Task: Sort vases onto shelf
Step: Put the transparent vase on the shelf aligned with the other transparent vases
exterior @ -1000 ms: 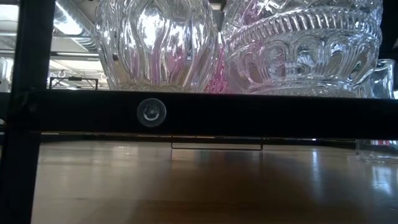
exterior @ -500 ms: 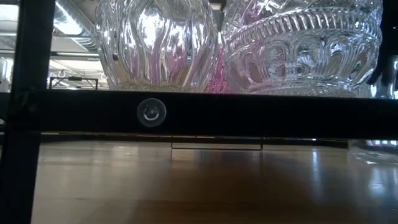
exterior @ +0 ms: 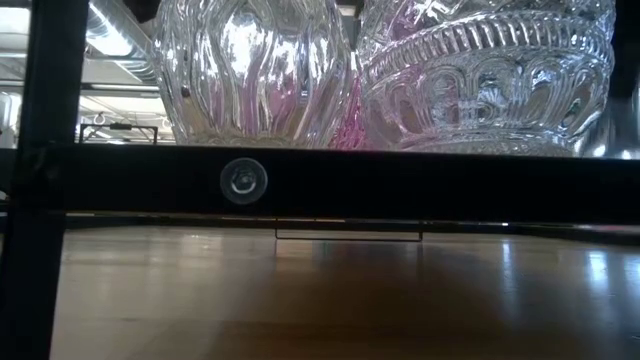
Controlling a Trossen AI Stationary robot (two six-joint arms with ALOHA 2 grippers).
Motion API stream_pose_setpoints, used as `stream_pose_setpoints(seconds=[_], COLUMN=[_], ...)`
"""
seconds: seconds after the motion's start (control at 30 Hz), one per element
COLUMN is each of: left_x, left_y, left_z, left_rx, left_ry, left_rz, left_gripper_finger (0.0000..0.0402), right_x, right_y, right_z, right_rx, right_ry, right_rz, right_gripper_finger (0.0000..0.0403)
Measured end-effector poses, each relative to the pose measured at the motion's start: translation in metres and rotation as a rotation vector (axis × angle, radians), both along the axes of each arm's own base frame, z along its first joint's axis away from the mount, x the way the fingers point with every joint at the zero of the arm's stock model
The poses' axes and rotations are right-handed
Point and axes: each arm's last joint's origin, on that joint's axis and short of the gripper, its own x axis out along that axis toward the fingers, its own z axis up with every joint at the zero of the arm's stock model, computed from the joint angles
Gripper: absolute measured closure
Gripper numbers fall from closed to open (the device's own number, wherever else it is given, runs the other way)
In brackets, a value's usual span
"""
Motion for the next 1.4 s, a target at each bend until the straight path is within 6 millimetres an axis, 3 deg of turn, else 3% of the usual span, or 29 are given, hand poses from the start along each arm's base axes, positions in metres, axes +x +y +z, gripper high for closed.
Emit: stream_pose_setpoints(seconds=[0.1,0.37,0.5,0.83,1.1,1.4], left_x=[0.003,0.012,0.012,0.012,0.012,0.011], left_y=[-0.002,-0.005,-0.005,-0.004,-0.004,-0.004], left_z=[-0.005,0.004,0.004,0.004,0.004,0.003], left_rx=[-0.036,-0.100,-0.085,-0.067,-0.066,-0.064], left_ry=[-0.012,-0.140,-0.146,-0.149,-0.145,-0.137], left_rz=[0.002,-0.005,0.004,0.019,0.017,0.016], left_gripper_finger=[0.0259,0.0259,0.0259,0.0259,0.0259,0.0259], right_x=[0.003,0.020,0.035,0.082,0.092,0.102], right_y=[0.003,0.016,0.026,0.067,0.092,0.100], right_z=[0.019,0.074,0.090,0.080,0.071,0.068], right_rx=[0.039,0.118,0.102,0.111,0.174,0.171], right_ry=[-0.048,-0.144,-0.142,-0.084,-0.020,-0.047], right_rz=[0.076,0.269,0.346,0.498,0.498,0.496], right_gripper_finger=[0.0397,0.0400,0.0401,0.0402,0.0403,0.0403])
